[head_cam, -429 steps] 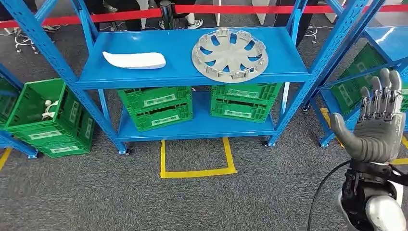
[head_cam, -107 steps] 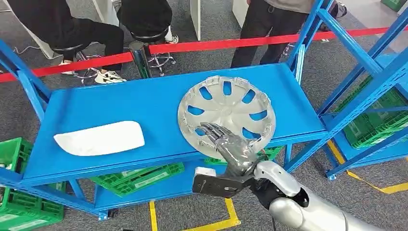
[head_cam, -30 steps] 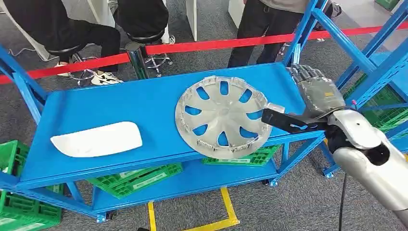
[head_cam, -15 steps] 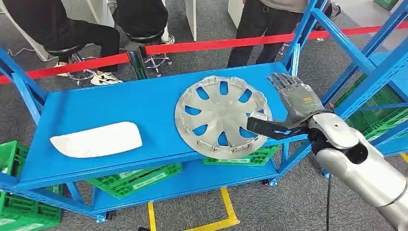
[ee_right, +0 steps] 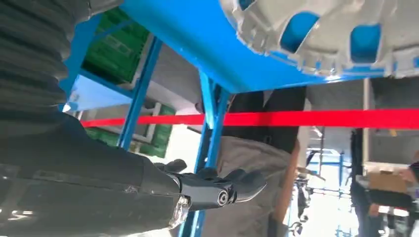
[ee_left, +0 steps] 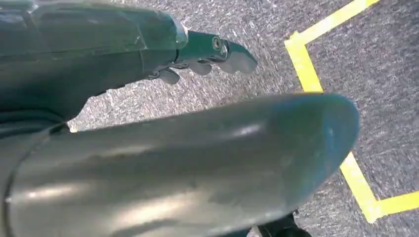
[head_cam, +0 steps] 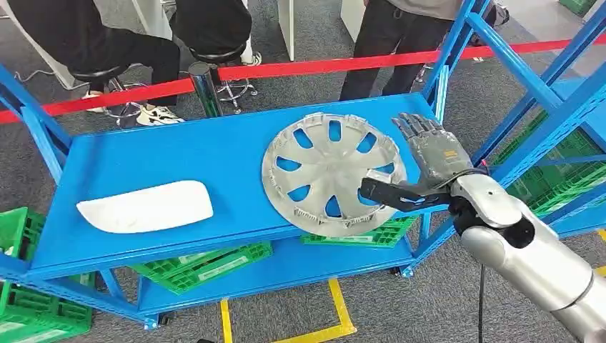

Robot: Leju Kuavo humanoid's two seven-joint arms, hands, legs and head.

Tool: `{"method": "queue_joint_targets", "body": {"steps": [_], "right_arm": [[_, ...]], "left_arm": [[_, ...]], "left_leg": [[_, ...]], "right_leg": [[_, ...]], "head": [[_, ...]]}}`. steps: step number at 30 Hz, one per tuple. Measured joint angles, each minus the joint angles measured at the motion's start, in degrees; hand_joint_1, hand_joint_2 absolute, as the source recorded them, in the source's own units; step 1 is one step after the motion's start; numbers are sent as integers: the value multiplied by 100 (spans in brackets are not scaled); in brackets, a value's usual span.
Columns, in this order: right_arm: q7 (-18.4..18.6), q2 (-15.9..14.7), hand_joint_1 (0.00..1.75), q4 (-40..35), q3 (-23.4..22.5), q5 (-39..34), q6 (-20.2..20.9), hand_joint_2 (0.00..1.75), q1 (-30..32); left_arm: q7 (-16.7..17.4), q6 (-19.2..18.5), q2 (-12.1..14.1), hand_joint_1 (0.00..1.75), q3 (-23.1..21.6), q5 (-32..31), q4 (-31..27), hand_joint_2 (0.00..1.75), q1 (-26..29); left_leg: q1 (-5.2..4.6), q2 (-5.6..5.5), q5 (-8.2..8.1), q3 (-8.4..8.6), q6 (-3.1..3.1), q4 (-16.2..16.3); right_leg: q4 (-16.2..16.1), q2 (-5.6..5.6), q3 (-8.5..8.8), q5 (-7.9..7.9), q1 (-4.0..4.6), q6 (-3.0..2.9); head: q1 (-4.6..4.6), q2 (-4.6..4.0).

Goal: Take the parts from the cabinet and place them on the table.

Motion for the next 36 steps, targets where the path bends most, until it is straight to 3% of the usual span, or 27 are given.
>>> {"method": "queue_joint_targets", "body": {"steps": [12,29,36], "right_arm": [[-363,153,0,105,111,179,-100,175,-23],[-446,302,0,203,205,256,-133,175,-46],[-354,356,0,256,393,450,289,175,-245]], "left_arm": [[59,26,37,0,0,-17,0,0,0],[7,26,64,0,0,-15,-2,0,0],[-37,18,66,0,0,-15,-2,0,1]], "left_leg": [[0,-1,2,-4,-1,0],[0,20,2,-10,-1,0],[0,22,2,-2,-1,0]], "right_leg": [[0,-8,0,0,0,0],[0,-2,1,0,0,0],[0,2,0,0,0,0]], "head": [[2,0],[4,0],[2,0]]}}
